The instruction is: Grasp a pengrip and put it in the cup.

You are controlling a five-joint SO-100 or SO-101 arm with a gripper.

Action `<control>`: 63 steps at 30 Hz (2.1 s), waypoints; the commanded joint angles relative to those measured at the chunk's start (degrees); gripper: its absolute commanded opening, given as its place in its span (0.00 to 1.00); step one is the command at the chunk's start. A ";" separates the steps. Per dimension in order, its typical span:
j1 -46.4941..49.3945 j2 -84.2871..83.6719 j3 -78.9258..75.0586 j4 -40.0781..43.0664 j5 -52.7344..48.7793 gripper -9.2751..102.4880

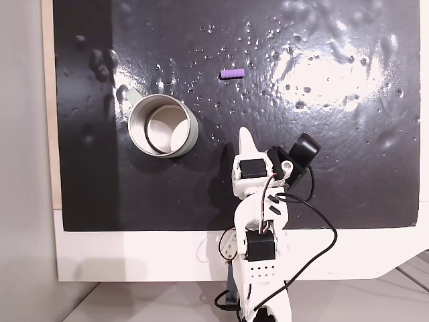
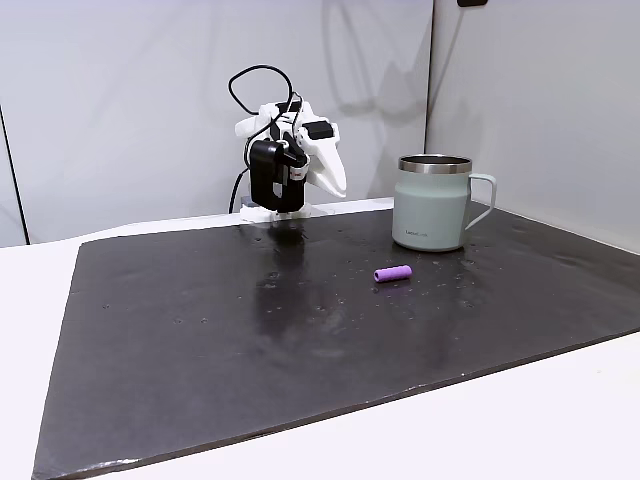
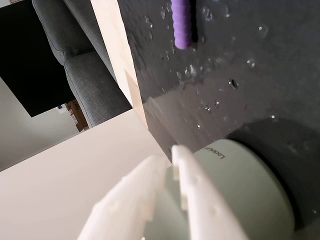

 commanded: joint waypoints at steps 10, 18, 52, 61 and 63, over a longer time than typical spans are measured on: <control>0.18 0.70 3.08 -0.26 -0.62 0.08; 1.14 0.79 -1.41 -0.44 -1.93 0.08; 0.79 -100.28 -110.39 46.32 15.82 0.27; 1.05 -123.05 -139.75 58.89 17.31 0.27; 0.97 -126.21 -141.42 58.89 17.23 0.27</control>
